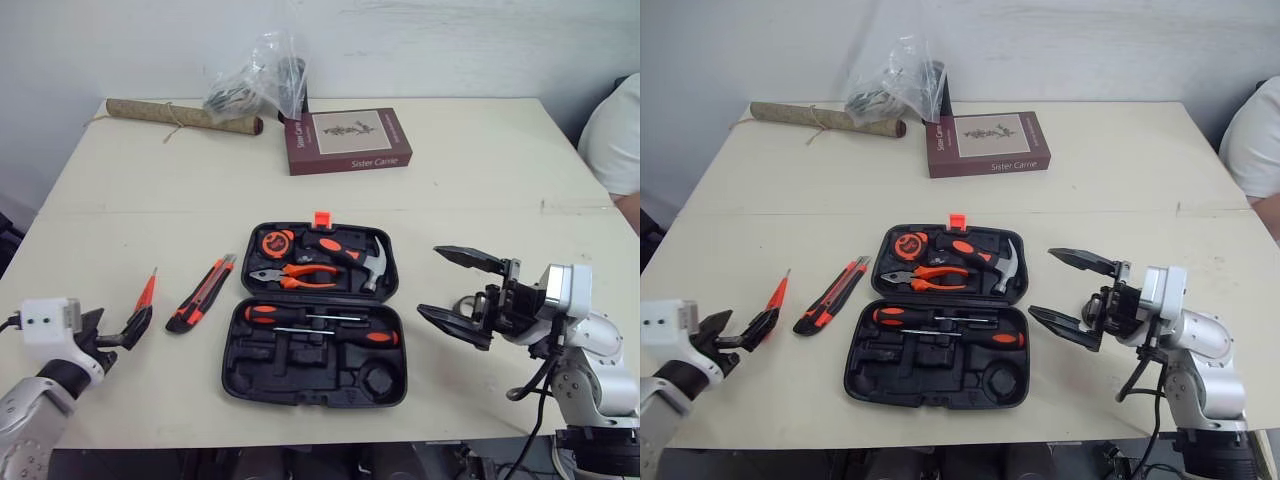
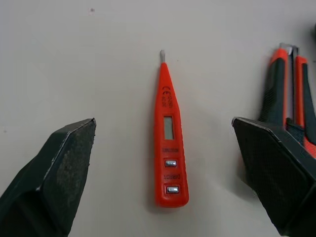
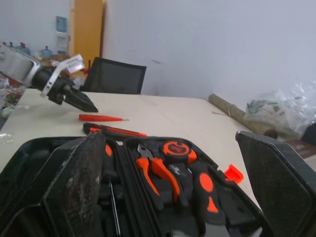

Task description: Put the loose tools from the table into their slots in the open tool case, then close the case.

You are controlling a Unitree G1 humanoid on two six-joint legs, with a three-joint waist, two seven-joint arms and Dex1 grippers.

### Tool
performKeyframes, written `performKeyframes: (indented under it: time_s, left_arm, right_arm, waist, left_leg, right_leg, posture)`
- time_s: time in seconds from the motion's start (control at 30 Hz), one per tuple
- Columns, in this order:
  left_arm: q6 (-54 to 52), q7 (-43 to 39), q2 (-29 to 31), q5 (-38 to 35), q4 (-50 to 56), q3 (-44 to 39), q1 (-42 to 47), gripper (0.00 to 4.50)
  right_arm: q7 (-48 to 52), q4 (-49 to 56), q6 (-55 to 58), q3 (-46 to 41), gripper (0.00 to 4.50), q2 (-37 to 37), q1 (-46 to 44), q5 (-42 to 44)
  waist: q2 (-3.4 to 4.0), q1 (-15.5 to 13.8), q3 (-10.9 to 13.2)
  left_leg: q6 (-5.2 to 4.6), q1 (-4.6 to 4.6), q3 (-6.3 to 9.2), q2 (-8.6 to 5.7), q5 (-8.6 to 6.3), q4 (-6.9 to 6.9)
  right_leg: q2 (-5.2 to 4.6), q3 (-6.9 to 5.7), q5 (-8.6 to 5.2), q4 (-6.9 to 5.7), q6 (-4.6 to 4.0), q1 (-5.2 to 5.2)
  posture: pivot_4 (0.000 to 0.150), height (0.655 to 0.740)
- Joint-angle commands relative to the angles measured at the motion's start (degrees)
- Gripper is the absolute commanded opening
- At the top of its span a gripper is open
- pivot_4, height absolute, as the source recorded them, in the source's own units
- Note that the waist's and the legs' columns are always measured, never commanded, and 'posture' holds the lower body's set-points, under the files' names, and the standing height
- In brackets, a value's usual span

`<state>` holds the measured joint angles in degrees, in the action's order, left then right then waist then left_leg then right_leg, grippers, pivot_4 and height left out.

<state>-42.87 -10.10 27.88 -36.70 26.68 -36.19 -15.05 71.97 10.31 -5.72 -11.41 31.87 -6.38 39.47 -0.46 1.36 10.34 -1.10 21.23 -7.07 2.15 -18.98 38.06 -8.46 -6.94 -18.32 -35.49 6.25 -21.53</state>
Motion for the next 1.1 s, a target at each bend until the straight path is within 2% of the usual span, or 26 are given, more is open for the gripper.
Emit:
performKeyframes:
  time_s: [0.03, 0.37, 0.6, 0.7, 0.93, 0.97, 1.1]
  left_arm:
    - [0.0, 2.5, -0.4, 2.4, 1.4, 2.5, 1.9, 4.50]
    - [-0.9, 1.7, 1.3, 5.3, 0.1, 4.2, 2.4, 4.50]
    - [-6.0, 0.5, 1.3, 5.0, -2.6, 6.5, 3.4, 4.50]
    - [-6.7, -1.1, 1.7, 6.1, -4.1, 8.8, 2.2, 3.73]
    - [-8.2, -2.0, 1.0, 7.5, -6.0, 11.1, 2.5, 0.59]
    - [-7.9, -2.2, 0.9, 7.6, -6.2, 11.2, 2.5, 0.32]
    - [-4.9, -3.1, 1.2, 8.7, -6.8, 10.0, 2.5, 0.34]
  right_arm:
    - [2.0, -0.6, -0.8, -0.3, 4.41, 0.7, -0.8, 0.1]
    - [3.7, -0.7, -1.3, -0.7, 4.41, 1.0, 0.3, -0.6]
    - [3.5, 0.3, -0.9, -0.4, 4.41, 1.2, 0.9, -0.9]
    - [3.9, 1.3, -1.2, -0.2, 4.50, 0.9, 1.0, -0.4]
    - [4.6, 1.9, -1.0, 0.2, 4.50, 1.2, 1.2, -0.6]
    - [4.5, 1.9, -1.1, 0.2, 4.50, 1.1, 1.3, -0.7]
    - [4.5, 1.9, -1.1, 0.1, 4.50, 1.2, 1.8, -0.8]
  waist:
    - [-0.01, -0.2, 0.0]
    - [-0.02, -0.9, 0.0]
    - [0.00, -1.4, 0.0]
    - [0.10, -1.4, -0.1]
    - [0.64, -1.6, -0.4]
    - [0.69, -1.7, -0.4]
    - [0.80, -1.7, -0.5]
  left_leg:
    - [-0.01, 0.00, 0.00, -0.02, 0.00, 0.00]
    - [-0.02, -0.01, -0.02, 0.00, 0.01, 0.02]
    - [-0.02, -0.02, -0.02, -0.01, 0.01, 0.03]
    - [-0.02, -0.05, -0.03, -0.02, 0.03, 0.03]
    - [-0.08, -0.08, -0.05, -0.18, 0.01, 0.02]
    - [-0.09, -0.09, -0.05, -0.20, 0.02, 0.02]
    - [-0.10, -0.11, -0.05, -0.20, 0.02, 0.01]
  right_leg:
    - [0.00, 0.00, 0.00, 0.01, 0.00, 0.00]
    - [0.02, 0.01, 0.00, 0.04, 0.00, -0.02]
    - [0.00, 0.02, 0.00, 0.07, 0.00, -0.02]
    - [-0.02, 0.05, 0.00, 0.06, 0.00, -0.03]
    - [-0.09, 0.08, 0.00, 0.06, 0.00, -0.01]
    - [-0.10, 0.09, 0.00, 0.06, 0.01, -0.01]
    - [-0.11, 0.10, 0.00, 0.06, 0.01, -0.01]
  posture:
    - [0.150, 0.7400]
    - [0.150, 0.7400]
    - [0.150, 0.7400]
    - [0.150, 0.7400]
    - [0.150, 0.7400]
    - [0.150, 0.7400]
    - [0.150, 0.7400]
